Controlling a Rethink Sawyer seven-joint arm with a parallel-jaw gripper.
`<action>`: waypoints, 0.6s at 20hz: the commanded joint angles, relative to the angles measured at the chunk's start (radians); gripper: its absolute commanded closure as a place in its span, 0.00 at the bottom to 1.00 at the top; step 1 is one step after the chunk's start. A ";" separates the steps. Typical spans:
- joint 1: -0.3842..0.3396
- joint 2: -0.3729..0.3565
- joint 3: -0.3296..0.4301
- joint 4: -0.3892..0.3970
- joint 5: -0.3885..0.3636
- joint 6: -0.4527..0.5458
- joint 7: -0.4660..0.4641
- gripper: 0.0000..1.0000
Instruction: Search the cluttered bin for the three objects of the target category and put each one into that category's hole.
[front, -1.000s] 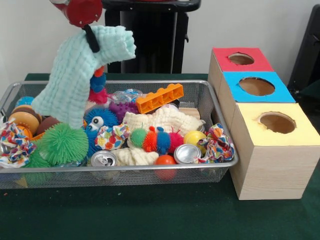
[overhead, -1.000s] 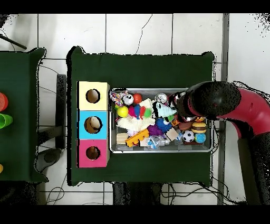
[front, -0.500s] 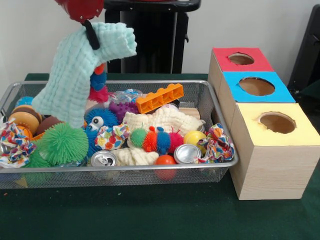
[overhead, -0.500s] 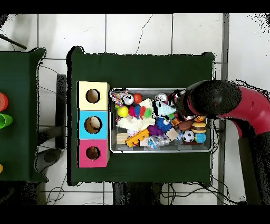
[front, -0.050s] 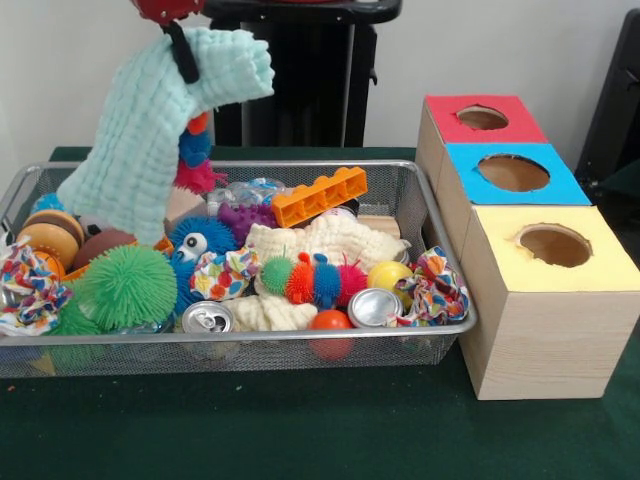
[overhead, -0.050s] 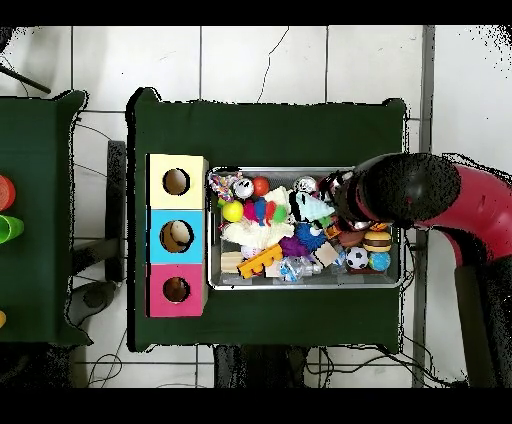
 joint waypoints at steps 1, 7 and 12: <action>-0.013 -0.052 0.053 0.147 0.030 0.028 0.065 1.00; -0.035 -0.117 0.067 0.236 0.073 0.000 0.064 1.00; -0.028 -0.146 0.070 0.312 0.085 -0.050 0.082 1.00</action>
